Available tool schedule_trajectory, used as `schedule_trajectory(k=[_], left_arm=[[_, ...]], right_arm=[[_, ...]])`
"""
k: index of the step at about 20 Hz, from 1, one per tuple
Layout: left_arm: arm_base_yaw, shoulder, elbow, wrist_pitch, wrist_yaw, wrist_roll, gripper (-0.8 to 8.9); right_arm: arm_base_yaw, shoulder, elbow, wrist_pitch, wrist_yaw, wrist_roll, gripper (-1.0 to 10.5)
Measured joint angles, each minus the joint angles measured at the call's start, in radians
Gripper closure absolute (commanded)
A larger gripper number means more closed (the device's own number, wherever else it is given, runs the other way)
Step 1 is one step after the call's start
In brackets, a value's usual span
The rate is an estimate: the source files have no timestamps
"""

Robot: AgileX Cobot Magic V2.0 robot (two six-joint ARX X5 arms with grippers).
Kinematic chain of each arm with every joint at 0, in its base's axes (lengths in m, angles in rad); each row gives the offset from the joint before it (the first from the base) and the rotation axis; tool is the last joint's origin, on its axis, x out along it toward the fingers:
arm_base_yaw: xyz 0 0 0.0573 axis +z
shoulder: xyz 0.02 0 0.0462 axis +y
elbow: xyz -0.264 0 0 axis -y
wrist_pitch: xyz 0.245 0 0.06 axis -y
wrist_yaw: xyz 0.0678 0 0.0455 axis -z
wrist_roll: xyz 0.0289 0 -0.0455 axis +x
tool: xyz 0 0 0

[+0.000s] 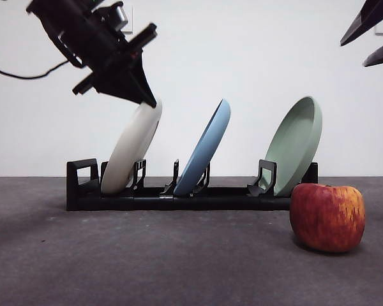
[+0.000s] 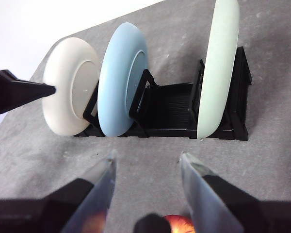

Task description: Take the yellow plate from the plate rack,put the plate on the table,take the apple from the table,put the apple in the plate

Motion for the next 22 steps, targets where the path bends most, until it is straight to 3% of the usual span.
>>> schedule_trajectory(k=[8, 15, 17, 22], left_arm=[[-0.070, -0.167, 0.030, -0.174, 0.021, 0.050, 8.22], [-0.183, -0.380, 0.030, -0.433, 0.000, 0.135, 8.22], [-0.254, -0.455, 0.031, -0.539, -0.061, 0.153, 8.22], [-0.504, -0.492, 0.027, -0.681, -0.380, 0.146, 8.22]], right_arm=[[0.000, 0.000, 0.000, 0.000, 0.000, 0.000, 7.2], [-0.001, 0.000, 0.000, 0.000, 0.000, 0.000, 7.2], [-0.001, 0.000, 0.000, 0.000, 0.000, 0.000, 7.2], [-0.001, 0.000, 0.000, 0.000, 0.003, 0.000, 7.2]])
